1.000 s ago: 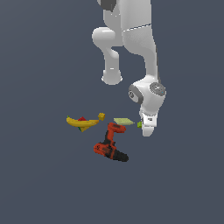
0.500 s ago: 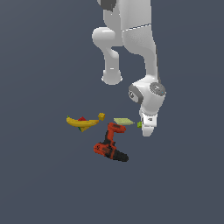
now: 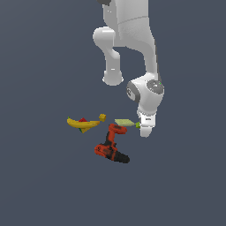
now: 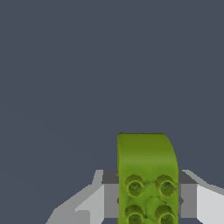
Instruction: Pick up a designated object from a clutter of objects.
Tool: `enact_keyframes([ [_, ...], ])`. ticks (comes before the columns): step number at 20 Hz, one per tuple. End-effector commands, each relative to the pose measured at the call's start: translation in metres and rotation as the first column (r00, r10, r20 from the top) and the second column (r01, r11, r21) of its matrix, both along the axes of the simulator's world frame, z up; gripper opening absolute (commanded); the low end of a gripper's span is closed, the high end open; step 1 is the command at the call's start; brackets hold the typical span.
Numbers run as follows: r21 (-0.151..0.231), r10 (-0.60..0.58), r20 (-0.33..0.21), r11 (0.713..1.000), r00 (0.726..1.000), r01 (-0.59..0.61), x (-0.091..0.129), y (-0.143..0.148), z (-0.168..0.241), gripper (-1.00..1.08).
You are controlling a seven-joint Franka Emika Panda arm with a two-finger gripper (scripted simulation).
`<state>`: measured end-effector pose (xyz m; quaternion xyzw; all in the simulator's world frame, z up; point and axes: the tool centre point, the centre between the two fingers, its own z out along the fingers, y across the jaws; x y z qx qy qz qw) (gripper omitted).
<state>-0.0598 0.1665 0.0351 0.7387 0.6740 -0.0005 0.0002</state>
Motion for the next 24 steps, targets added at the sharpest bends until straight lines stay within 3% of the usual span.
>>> enact_keyframes([
  [1,0.0,0.0,0.001,1.0,1.0,0.0,0.004,-0.011,0.01,-1.0],
  [24,0.006,0.004,-0.001,1.0,1.0,-0.004,0.062,-0.166,0.162,-1.0],
])
